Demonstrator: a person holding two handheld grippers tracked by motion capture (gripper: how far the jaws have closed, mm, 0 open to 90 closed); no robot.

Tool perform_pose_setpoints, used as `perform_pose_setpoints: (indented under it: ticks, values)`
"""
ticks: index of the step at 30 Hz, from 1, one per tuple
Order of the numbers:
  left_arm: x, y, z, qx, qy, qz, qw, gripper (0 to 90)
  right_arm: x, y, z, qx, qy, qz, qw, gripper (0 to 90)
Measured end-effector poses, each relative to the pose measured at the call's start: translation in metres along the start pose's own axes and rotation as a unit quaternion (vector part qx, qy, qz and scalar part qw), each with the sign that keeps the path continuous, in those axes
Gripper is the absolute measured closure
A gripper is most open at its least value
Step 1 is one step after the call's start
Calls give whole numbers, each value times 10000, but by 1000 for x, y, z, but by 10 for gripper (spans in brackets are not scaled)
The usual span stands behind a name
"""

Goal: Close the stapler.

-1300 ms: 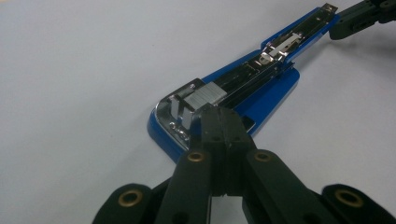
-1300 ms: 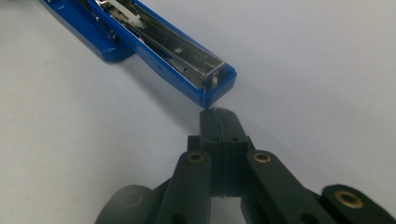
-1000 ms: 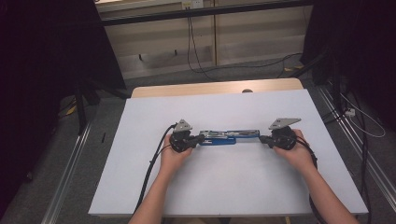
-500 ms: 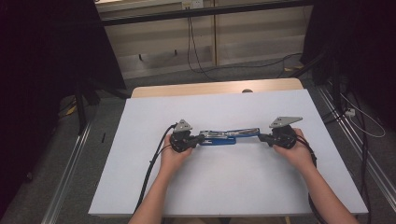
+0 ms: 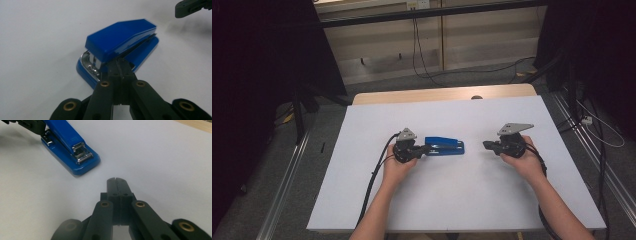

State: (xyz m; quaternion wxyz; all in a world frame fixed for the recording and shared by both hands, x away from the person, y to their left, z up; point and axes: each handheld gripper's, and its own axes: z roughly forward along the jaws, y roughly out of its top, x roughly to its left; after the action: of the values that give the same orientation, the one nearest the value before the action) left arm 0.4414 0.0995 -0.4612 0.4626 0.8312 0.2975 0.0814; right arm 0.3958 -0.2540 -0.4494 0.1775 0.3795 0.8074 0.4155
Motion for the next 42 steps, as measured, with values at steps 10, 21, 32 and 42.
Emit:
perform_pose_setpoints:
  ticks: [10, 21, 32, 42]
  values:
    - [-1, 2, -10, -142, -233, -155, 9995, 895, 4, -4, -2, -20, 168, 79, 9998, 900]
    - [-6, 3, -37, -254, -229, -268, 9991, 599, 16, -12, -23, -296, 317, 350, 9984, 676]
    - [-14, -6, -64, -235, -101, -109, 9996, 407, 36, -25, -38, -263, 252, 337, 9988, 435]
    - [-19, -14, -82, -220, 39, -51, 9997, 301, 41, -42, -56, -254, 169, 376, 9988, 330]
